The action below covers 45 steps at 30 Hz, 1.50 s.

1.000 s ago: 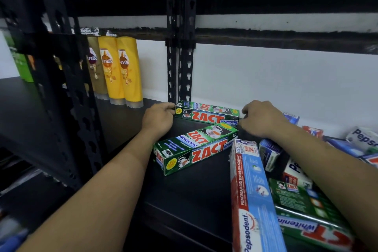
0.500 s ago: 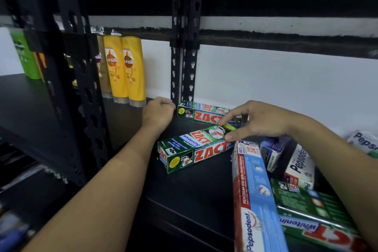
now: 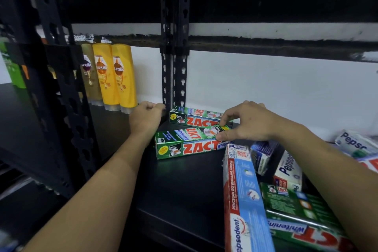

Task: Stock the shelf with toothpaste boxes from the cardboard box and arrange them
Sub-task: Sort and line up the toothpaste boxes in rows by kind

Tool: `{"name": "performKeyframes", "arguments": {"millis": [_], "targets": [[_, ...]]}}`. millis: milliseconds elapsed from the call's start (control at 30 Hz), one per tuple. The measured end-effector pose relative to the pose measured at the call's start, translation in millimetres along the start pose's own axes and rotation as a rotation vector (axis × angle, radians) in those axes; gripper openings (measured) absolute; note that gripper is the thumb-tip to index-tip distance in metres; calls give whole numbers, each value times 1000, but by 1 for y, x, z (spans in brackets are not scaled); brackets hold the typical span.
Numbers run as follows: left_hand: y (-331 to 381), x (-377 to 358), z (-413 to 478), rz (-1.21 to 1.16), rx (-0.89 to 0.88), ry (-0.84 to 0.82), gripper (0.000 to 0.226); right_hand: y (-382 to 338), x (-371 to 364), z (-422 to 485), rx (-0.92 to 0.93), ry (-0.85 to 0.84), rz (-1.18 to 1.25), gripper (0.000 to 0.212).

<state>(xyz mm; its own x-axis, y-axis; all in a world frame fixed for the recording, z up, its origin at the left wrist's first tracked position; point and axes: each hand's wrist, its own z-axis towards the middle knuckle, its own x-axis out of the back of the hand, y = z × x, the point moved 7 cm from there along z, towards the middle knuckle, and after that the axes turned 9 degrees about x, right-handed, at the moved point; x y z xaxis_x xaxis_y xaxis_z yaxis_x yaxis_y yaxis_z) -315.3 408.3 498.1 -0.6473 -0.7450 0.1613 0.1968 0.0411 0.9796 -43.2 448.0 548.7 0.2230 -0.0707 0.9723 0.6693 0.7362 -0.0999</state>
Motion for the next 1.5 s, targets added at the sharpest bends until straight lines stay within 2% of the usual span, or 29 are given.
{"name": "performKeyframes", "arguments": {"millis": [300,433,567,800,900,967,1233,1400,1500], "targets": [[11,-7,-12,82,-93,-77,27,-3,7,0,-64,162,-207,50],[16,-8,-21,80,-181,-130,22,-4,5,1,-45,154,-213,53],[16,-10,-23,151,-270,-106,19,-1,-1,0,-19,83,-169,54],[16,-9,-24,183,-324,-74,16,-2,1,1,-45,159,-196,53],[17,-12,-26,267,-391,-78,7,-3,0,1,-56,164,-223,54],[16,-14,-25,263,-403,-93,3,-2,1,0,-63,145,-191,56],[11,-16,-16,216,-436,-111,17,11,-2,-9,-100,-14,83,47],[7,-18,-11,203,-406,-94,21,13,-4,-10,-112,13,158,42],[5,-16,-12,229,-348,-76,13,13,-5,-10,-120,12,176,41]]}}
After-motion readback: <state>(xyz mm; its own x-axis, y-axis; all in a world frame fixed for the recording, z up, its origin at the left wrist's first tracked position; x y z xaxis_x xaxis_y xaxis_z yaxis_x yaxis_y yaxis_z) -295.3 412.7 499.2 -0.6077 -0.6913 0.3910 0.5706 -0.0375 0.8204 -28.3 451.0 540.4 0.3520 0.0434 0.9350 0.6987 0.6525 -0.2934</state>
